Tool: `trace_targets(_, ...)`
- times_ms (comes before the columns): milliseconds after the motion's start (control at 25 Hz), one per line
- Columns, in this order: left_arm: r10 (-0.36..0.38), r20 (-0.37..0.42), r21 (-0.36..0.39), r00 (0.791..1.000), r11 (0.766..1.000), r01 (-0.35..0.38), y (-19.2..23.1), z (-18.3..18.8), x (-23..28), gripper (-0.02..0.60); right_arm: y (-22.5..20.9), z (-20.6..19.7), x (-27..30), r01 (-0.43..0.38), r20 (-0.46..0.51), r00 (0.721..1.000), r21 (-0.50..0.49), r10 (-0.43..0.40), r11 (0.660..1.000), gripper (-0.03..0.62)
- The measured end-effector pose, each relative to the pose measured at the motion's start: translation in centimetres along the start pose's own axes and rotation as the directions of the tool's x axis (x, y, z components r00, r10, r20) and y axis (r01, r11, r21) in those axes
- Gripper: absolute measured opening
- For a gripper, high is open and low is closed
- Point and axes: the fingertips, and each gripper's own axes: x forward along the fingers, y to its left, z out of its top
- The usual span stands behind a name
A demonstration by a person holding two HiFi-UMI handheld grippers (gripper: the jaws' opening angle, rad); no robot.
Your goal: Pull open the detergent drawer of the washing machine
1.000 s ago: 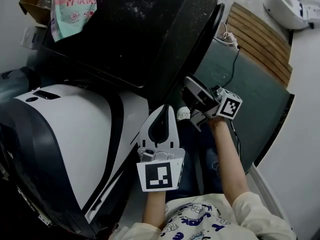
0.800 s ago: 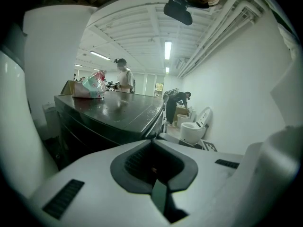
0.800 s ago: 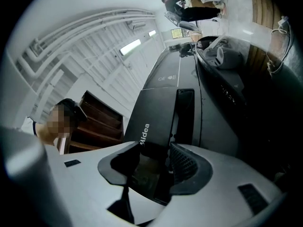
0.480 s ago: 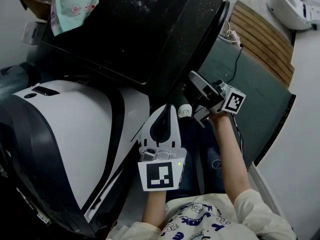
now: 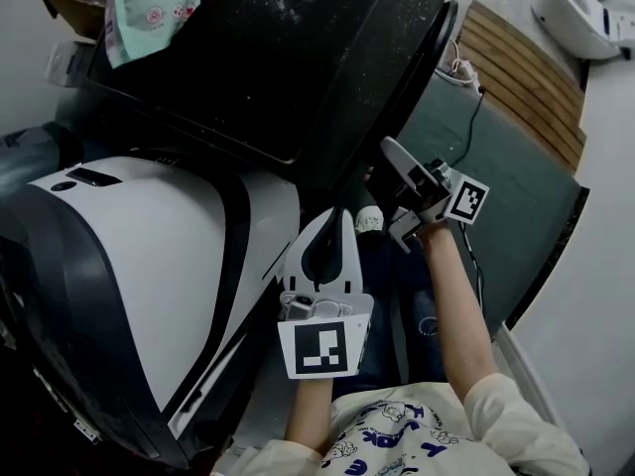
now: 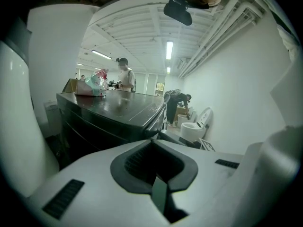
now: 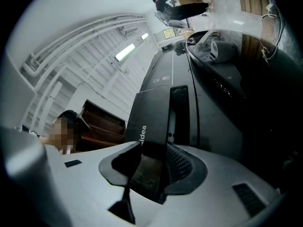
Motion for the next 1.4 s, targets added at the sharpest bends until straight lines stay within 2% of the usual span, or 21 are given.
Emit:
trace_targets(1280,0.001,0.027,0.011,1.000,1.000,-0.002,-3.4,0.5,-1.6,0.014,2.2,1.1,-4.5,-0.011,0.025,1.000,0.013,0.011,1.000,0.165)
trace_targets(1400,-0.008,0.020,0.039,1.000,0.999,0.007,-3.5,0.2,-1.9,0.014,2.5,1.3,-5.4,-0.011,0.033,0.999,0.014,0.010,1.000,0.161)
